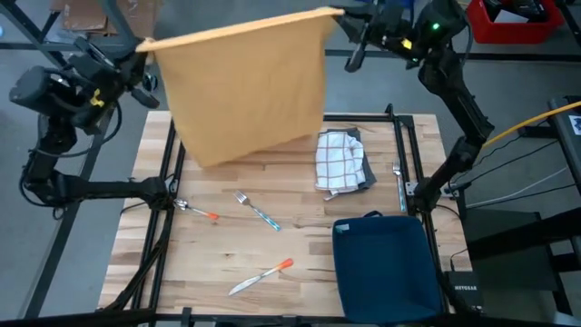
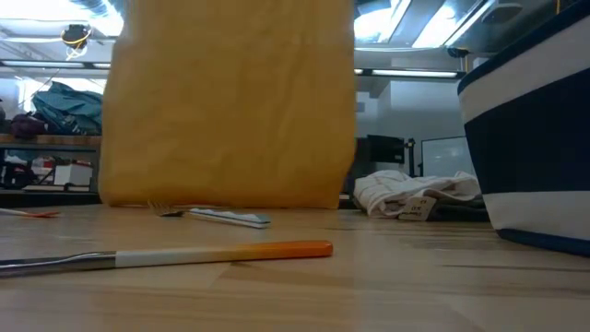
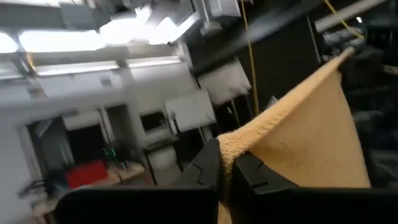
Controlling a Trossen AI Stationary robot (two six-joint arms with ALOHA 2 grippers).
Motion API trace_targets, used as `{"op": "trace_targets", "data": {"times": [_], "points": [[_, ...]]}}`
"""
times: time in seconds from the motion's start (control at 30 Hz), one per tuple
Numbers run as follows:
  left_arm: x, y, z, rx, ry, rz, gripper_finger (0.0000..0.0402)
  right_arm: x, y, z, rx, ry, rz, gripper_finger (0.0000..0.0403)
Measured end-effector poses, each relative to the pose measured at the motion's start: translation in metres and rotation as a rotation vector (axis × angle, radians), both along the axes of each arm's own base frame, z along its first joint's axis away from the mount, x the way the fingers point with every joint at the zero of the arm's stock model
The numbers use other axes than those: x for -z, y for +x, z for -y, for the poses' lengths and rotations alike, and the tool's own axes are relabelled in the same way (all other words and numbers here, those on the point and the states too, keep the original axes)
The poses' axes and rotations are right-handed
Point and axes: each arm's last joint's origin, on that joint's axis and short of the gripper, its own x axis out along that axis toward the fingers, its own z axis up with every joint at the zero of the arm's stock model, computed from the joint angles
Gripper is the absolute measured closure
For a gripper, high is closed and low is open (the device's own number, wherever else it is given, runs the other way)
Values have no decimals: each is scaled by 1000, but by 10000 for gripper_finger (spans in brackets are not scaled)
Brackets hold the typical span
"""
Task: Fold towel
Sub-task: Fold the orange towel
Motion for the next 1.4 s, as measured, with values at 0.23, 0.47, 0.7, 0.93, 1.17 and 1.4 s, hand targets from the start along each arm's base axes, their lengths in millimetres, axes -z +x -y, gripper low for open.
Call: {"op": "trace_targets", "data": {"times": [0.23, 0.47, 0.7, 0.93, 1.17, 1.4], "points": [[19, 9, 3, 174, -196, -68, 401, 21, 6, -16, -19, 156, -207, 400], [33, 11, 7, 249, -339, -131, 401, 44, 16, -33, -78, 269, -415, 400], [39, 13, 11, 313, -404, -159, 401, 45, 25, -50, -68, 268, -434, 400], [47, 11, 9, 201, -409, -246, 401, 53, 32, -38, 54, 290, -457, 400], [65, 11, 4, -54, -471, -389, 401, 85, 54, 18, 127, 362, -538, 400], [85, 19, 0, -192, -598, -517, 401, 128, 76, 73, 132, 485, -616, 400]]}}
